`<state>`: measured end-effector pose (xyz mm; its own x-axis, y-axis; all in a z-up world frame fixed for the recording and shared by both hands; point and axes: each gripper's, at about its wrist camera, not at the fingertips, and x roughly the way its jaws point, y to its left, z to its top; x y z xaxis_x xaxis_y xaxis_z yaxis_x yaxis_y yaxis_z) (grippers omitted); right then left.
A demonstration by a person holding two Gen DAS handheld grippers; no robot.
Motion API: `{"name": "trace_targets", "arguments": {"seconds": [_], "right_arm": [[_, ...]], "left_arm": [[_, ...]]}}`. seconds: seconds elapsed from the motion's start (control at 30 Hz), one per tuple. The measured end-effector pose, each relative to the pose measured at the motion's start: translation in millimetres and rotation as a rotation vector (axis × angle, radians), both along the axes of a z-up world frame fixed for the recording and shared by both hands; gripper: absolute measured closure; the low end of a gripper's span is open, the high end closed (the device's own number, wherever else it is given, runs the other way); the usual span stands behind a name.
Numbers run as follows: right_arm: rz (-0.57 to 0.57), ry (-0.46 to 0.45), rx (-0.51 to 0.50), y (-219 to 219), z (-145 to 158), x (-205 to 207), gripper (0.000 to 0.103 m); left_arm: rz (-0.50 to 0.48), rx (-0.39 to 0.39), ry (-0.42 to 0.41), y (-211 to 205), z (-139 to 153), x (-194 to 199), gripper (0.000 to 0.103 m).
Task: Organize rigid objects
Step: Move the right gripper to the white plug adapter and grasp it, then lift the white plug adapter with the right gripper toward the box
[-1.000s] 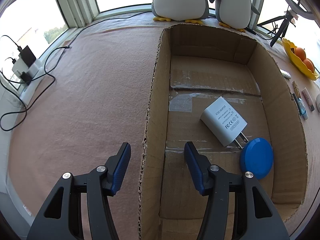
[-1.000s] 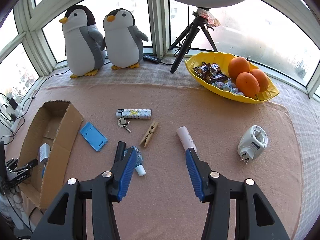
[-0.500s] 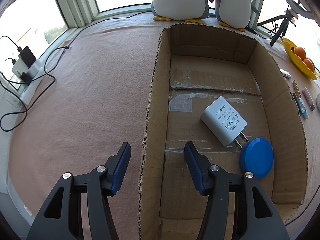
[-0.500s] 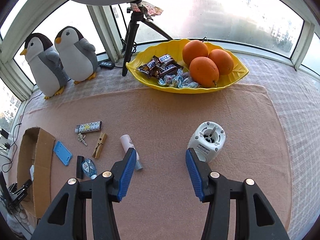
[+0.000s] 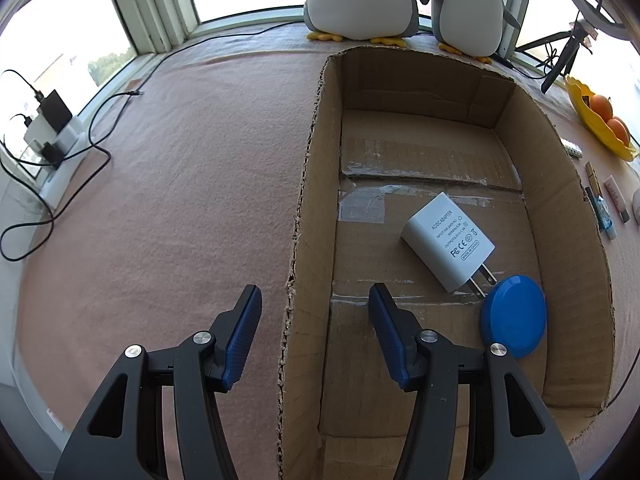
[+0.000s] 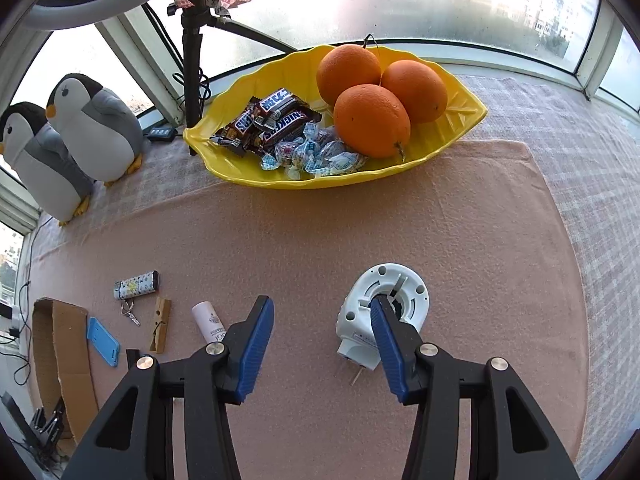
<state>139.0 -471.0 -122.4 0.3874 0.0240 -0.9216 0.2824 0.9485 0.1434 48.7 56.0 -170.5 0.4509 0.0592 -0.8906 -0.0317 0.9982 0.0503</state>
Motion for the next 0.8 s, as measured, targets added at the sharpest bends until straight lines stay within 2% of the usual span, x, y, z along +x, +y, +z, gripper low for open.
{"name": "trace_targets", "arguments": {"seconds": [0.13,0.5,0.6,0.67,0.8], "right_arm": [[-0.008,0.026,0.003,-3,-10,6,0.059],[0.005,0.097,-0.074,-1,-29,17,0.061],[0.016,0.107,-0.105,2,-29,16,0.067],[0.029,0.118,-0.143,3,-30,16,0.075],[0.068,0.142,-0.175,6,-32,14,0.077]], "left_arm": [[0.000,0.001,0.000,0,0,0,0.048],[0.001,0.001,0.001,1,-1,-1,0.047],[0.001,0.001,0.001,1,-1,0,0.047],[0.001,0.001,0.001,2,-1,0,0.047],[0.000,0.002,0.001,2,-1,0,0.047]]}}
